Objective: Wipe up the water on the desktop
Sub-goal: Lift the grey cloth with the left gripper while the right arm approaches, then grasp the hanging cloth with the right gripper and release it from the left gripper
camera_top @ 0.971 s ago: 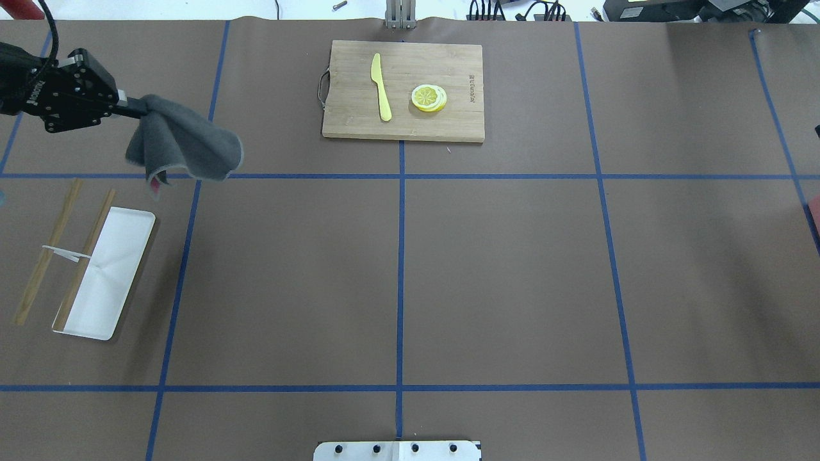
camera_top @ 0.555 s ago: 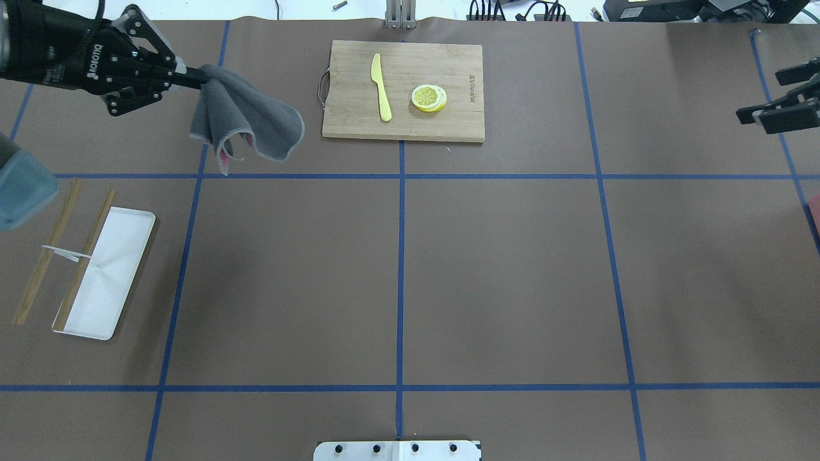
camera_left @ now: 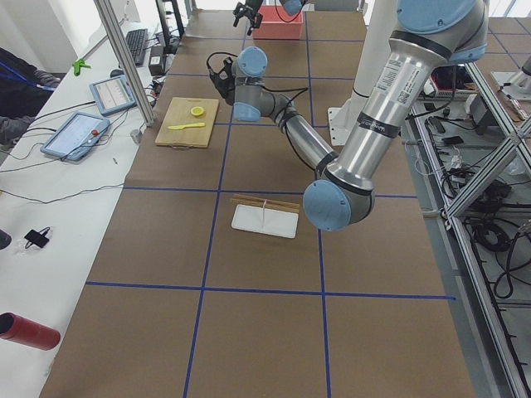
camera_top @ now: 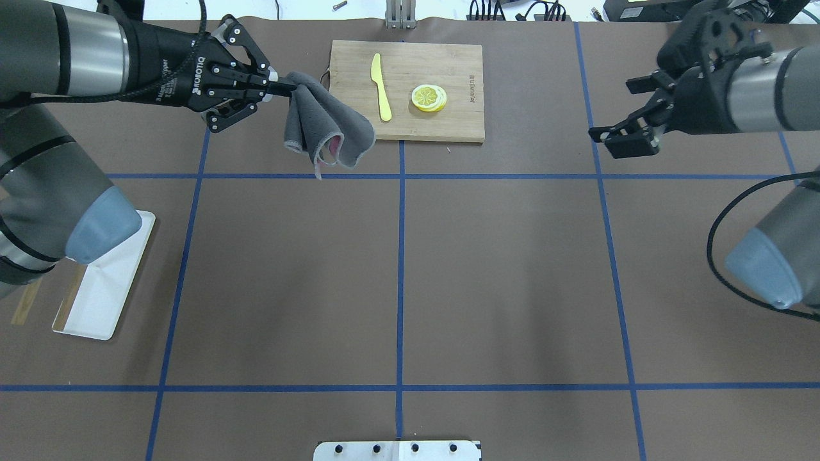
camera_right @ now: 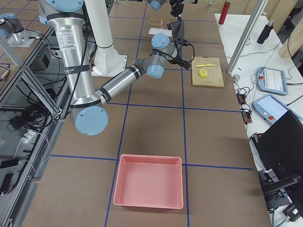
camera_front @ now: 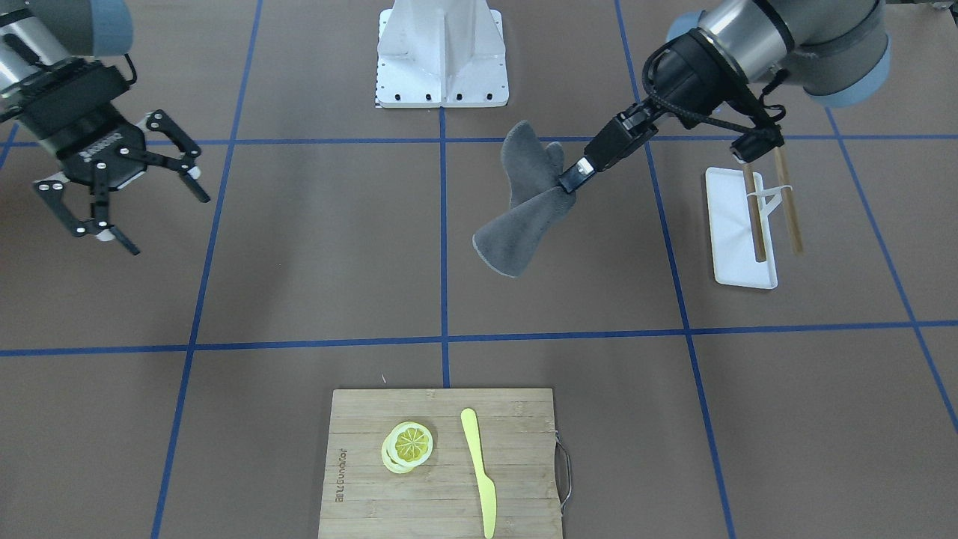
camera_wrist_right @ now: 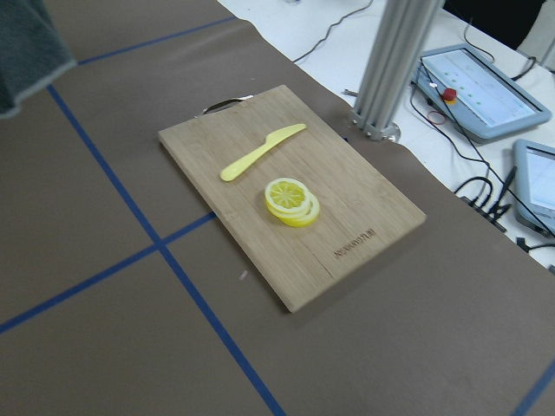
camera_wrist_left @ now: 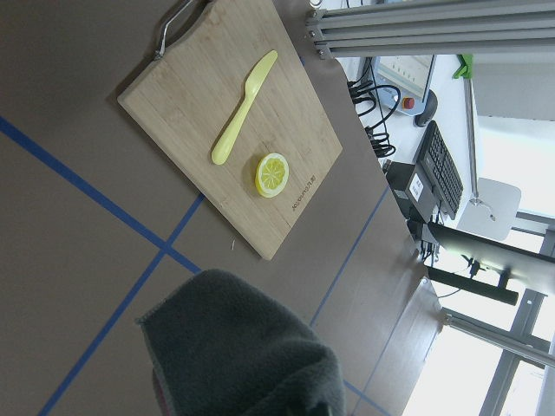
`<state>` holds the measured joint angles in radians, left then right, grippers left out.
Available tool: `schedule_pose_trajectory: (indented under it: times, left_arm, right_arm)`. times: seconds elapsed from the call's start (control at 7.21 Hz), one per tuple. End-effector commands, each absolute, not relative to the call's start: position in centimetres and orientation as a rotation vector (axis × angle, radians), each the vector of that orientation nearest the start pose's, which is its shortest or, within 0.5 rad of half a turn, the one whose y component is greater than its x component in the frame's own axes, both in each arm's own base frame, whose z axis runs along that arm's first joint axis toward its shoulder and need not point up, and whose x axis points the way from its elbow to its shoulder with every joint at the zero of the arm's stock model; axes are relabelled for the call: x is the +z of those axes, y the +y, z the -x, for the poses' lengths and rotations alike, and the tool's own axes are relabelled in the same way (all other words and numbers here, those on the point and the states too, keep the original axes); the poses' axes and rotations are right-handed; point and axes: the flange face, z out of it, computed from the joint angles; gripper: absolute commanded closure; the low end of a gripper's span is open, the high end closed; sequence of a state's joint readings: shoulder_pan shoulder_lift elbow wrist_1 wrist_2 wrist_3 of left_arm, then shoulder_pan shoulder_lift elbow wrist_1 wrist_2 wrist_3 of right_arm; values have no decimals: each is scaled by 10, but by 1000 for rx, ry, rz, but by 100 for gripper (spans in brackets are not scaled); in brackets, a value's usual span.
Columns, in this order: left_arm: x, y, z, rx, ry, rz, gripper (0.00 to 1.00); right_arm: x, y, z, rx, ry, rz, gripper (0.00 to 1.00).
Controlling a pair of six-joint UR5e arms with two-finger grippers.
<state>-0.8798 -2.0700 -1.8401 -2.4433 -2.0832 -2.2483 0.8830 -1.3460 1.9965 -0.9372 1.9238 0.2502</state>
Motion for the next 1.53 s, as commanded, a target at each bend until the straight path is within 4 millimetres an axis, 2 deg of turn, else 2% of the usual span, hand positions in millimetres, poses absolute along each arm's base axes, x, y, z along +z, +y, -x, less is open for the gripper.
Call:
schedule_pose_trajectory:
  times: [0.0,0.14,0.28,0.42,0.55,0.69,0.83,1.11,1.39]
  left_arm:
    - [126,-483,-315,-874,1703,283,100]
    - [119,-479,-322,-888,1713,307,100]
    - [117,-471,-330,-863,1714,321,100]
    - [112,-450,-348,-816,1714,354,100]
    - [98,-439,-357,-813,1745,359,100]
    - [97,-428,-374,-819,1746,364,100]
    - [94,-425,-374,-813,1751,369,100]
    - [92,-423,-373,-807,1758,372,100]
    - [88,-414,-369,-789,1770,380,100]
  right_arm:
    - [238,-438,332,-590,-846,-1078,1]
    - [220,-419,364,-567,-850,-1113,1]
    - [208,-406,385,-567,-855,-1135,1]
    - [203,-401,393,-572,-863,-1140,1]
    - [195,-394,401,-570,-870,-1155,1]
    - [188,-382,414,-564,-867,-1172,1]
    - [187,-378,422,-557,-856,-1180,1]
    - [187,-374,425,-559,-858,-1181,2]
    - [186,-375,423,-547,-851,-1191,28]
